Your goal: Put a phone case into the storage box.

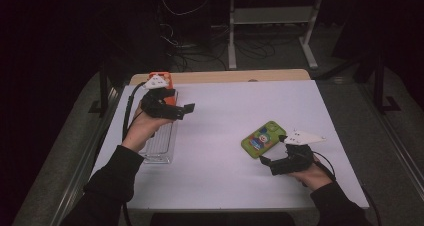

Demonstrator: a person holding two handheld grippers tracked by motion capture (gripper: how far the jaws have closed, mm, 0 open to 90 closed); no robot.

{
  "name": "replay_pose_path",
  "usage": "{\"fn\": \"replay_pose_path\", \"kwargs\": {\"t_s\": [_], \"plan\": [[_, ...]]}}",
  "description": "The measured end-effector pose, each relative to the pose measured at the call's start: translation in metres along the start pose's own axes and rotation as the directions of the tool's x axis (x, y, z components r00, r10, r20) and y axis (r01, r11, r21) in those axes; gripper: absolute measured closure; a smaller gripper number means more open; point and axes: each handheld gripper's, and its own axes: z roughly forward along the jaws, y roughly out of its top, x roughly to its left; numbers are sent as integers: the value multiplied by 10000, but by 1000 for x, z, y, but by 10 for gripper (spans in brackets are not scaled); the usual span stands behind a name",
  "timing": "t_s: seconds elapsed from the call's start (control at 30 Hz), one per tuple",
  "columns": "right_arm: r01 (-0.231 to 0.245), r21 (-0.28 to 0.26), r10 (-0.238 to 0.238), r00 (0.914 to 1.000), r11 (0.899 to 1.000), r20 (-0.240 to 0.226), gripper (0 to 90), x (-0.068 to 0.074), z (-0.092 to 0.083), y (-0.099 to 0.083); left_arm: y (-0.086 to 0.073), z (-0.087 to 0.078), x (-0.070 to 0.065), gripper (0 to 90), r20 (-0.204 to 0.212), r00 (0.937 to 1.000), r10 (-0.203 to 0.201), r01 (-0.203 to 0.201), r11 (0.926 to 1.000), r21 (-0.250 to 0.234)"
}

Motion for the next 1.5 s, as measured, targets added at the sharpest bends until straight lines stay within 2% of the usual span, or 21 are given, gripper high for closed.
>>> {"fn": "replay_pose_path", "kwargs": {"t_s": [0.2, 0.37, 0.5, 0.53, 0.57, 0.67, 0.8, 0.93, 1.0, 1.07, 1.1, 1.13, 1.17, 1.23, 1.3, 1.37, 1.43, 1.5], "plan": [[-61, 6, 61, 10000, 10000, -4, 0, 0, -1, -1, -14, 0, -25, 31, 856, 9959, 296, -291, 9995, -76], [26, -4, -26, 10000, 10000, 63, 0, -1, -1, 1, -26, 3, -43, 29, 1442, 9884, 476, -477, 9989, -29], [-52, -11, 52, 9999, 10000, 94, 0, -1, -1, 2, -38, 6, -54, 29, 1762, 9818, 710, -733, 9973, 63], [-56, -13, 56, 9999, 10000, 106, 0, -1, -1, 2, -40, 7, -57, 29, 1832, 9790, 891, -928, 9956, 117], [-63, -11, 63, 9999, 10000, 112, 0, -1, -2, 2, -42, 8, -60, 29, 1908, 9784, 790, -822, 9966, 88], [-134, -38, 135, 9998, 9999, 138, 0, -1, -3, 3, -50, 11, -66, 29, 2101, 9722, 1033, -1122, 9932, 307], [-145, -160, 148, 9997, 9998, 192, 0, -3, -4, 4, -60, 16, -75, 29, 2238, 9703, 913, -1021, 9941, 371], [-249, -146, 252, 9993, 9996, 264, 0, -4, -6, 10, -69, 24, -86, 31, 2291, 9669, 1126, -1260, 9910, 447], [-286, -16, 286, 9993, 9996, 258, 9, -4, -5, 15, -74, 28, -90, 29, 2412, 9643, 1095, -1265, 9904, 560], [-120, 10, 120, 9991, 9999, 417, 54, -4, -5, 21, -78, 31, -91, 25, 2311, 9644, 1283, -1463, 9873, 625], [-133, 66, 131, 9991, 9999, 405, 70, -5, -4, 24, -81, 32, -91, 24, 2345, 9660, 1086, -1258, 9903, 595], [-210, 189, 203, 9991, 9996, 379, 98, -5, -3, 27, -82, 33, -90, 20, 2336, 9666, 1059, -1235, 9904, 619], [-199, 252, 190, 9992, 9995, 356, 143, -6, -1, 29, -83, 33, -89, 17, 2259, 9658, 1272, -1447, 9875, 627], [-154, 407, 138, 9991, 9991, 401, 188, -7, 3, 35, -85, 34, -89, 10, 2259, 9682, 1075, -1234, 9907, 574], [-193, 644, 167, 9990, 9977, 404, 263, -7, 9, 40, -86, 34, -87, 2, 2289, 9672, 1104, -1288, 9894, 672], [-339, 1084, 284, 9982, 9935, 524, 360, -8, 18, 46, -87, 35, -86, 0, 2254, 9685, 1055, -1243, 9897, 708], [-403, 1493, 347, 9986, 9880, 397, 484, -8, 28, 52, -88, 36, -84, 0, 2271, 9686, 1016, -1220, 9895, 777], [-487, 2021, 416, 9984, 9782, 393, 573, -9, 41, 58, -88, 37, -83, 0, 2273, 9689, 978, -1173, 9904, 737]]}}
